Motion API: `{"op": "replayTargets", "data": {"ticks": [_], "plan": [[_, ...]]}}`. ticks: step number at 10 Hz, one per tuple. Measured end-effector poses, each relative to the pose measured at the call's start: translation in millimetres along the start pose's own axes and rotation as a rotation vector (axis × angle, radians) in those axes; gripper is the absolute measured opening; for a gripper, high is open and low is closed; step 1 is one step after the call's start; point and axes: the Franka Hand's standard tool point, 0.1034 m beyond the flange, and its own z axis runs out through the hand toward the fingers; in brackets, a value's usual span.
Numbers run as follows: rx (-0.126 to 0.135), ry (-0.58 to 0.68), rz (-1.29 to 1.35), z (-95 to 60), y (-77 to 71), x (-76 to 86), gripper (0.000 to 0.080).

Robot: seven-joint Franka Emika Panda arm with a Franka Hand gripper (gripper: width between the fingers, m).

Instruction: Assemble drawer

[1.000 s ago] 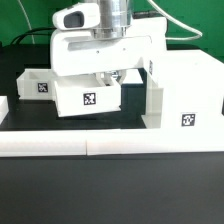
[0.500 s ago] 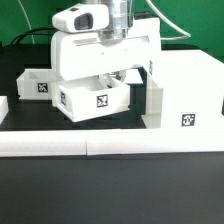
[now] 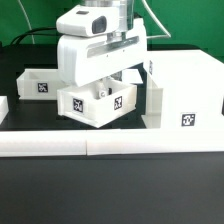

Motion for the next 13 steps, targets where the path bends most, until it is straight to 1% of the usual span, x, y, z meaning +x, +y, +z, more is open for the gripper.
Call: {"op": "replayTargets", "data": {"ticks": [1, 2, 3, 4, 6, 10, 13], "plan": [[-0.003, -0.006, -0.082, 0.1, 1.1, -1.5, 0.0042], [0.001, -0.019, -0.188, 0.6, 3.1, -4.3, 0.0042], [0.014, -0.037, -0.277, 1.1, 6.9, -5.8, 0.0042], [0.008, -0.041, -0.308, 0.6, 9.8, -2.8, 0.0042], [0.023, -0.06, -0.474, 3.5, 10.2, -3.5, 0.0042], [0.022, -0.061, -0.48, 4.2, 12.1, -6.5, 0.0042], [0.027, -0.068, -0.58, 7.2, 11.9, -8.3, 0.0042]]}}
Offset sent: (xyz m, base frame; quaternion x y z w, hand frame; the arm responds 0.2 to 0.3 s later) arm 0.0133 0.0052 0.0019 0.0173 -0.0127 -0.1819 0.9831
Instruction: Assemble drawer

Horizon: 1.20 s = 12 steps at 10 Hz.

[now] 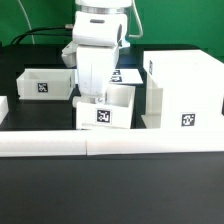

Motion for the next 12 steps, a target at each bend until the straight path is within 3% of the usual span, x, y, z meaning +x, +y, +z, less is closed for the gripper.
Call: {"op": "replayTargets", "data": {"ticks": [2, 3, 5, 7, 10, 12], "plan": [[-0.03, 0.003, 0.013, 1.1, 1.1, -0.4, 0.0042], [-0.024, 0.002, 0.013, 2.3, -0.1, -0.5, 0.0042], [-0.041, 0.008, 0.004, 5.0, 2.3, 7.0, 0.0042], [-0.035, 0.004, -0.028, 5.7, 4.9, 16.4, 0.0042], [-0.032, 0.002, -0.034, 7.1, 4.3, 13.3, 0.0042], [-0.006, -0.016, -0.098, 9.3, 6.2, 16.3, 0.0042]]}}
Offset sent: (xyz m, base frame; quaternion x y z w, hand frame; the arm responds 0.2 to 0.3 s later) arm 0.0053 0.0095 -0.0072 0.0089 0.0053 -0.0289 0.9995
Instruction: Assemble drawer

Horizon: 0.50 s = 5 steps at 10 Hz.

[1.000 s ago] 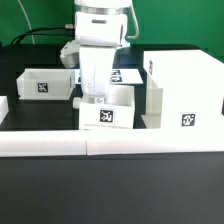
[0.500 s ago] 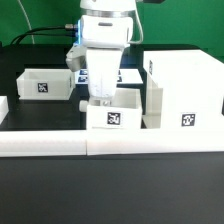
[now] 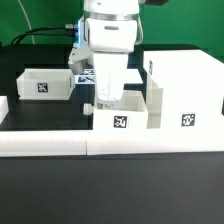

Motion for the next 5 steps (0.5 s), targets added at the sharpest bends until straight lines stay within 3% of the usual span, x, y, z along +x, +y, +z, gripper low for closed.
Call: {"op": "replayTargets", "data": {"ticks": [5], "plan": [[0.016, -0.006, -0.007, -0.7, 0.5, -2.6, 0.0042]]}}
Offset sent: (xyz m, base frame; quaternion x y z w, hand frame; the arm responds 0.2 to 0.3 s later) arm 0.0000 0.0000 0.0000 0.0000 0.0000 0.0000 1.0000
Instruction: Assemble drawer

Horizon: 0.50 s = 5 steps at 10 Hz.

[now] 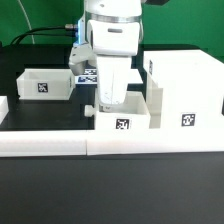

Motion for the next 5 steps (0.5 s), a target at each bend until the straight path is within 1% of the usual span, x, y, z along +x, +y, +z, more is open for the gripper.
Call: {"op": "replayTargets", "data": {"ticks": [1, 3, 4, 5], "plan": [[0.006, 0.0, -0.004, -1.5, 2.0, 1.1, 0.0042], [0.002, 0.0, 0.0, -1.5, 2.5, 0.8, 0.0042], [-0.023, 0.003, 0.001, -0.9, 3.9, 1.0, 0.0042], [-0.022, 0.003, 0.003, 0.2, 2.3, 1.0, 0.0042]]}}
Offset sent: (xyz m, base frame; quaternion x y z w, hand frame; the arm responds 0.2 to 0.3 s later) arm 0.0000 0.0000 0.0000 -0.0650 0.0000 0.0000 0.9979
